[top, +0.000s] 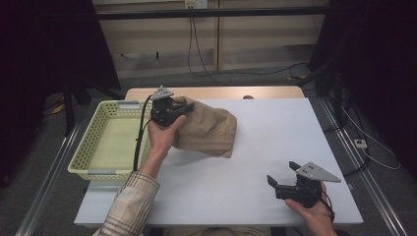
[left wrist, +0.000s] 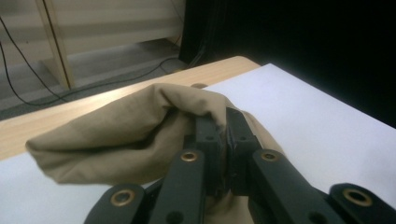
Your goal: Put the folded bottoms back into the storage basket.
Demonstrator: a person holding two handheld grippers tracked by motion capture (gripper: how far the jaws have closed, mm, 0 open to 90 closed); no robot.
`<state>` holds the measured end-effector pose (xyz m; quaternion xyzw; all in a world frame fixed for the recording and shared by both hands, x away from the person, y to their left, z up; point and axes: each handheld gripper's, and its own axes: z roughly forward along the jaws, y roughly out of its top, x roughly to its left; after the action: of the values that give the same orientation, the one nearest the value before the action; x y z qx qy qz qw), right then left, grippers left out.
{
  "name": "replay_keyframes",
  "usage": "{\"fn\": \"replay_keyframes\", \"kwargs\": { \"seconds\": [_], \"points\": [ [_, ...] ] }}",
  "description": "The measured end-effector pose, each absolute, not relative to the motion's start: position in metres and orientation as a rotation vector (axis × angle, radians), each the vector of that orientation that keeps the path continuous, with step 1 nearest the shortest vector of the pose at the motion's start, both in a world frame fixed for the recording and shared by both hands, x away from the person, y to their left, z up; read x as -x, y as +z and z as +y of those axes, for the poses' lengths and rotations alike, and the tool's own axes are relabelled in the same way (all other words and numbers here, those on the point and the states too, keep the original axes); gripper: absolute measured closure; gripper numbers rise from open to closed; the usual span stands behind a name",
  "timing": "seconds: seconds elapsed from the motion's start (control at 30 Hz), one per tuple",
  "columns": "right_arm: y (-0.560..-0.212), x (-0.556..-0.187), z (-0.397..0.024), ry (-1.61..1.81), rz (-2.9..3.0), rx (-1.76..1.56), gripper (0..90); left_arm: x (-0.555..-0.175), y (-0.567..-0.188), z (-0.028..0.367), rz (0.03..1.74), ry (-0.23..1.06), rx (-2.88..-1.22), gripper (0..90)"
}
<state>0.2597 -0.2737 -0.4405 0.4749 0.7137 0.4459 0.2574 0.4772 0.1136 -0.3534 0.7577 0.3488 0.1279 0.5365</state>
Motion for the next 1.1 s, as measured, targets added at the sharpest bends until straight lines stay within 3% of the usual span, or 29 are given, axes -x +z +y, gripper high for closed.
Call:
{"fn": "replay_keyframes", "kwargs": {
  "seconds": [1.1],
  "points": [
    [-0.439, -0.259, -0.274, 1.219, 1.915, -1.279, 7.1, -0.439, -0.307, 0.132, 0.701, 0.399, -1.74, 86.7]
  ]
}}
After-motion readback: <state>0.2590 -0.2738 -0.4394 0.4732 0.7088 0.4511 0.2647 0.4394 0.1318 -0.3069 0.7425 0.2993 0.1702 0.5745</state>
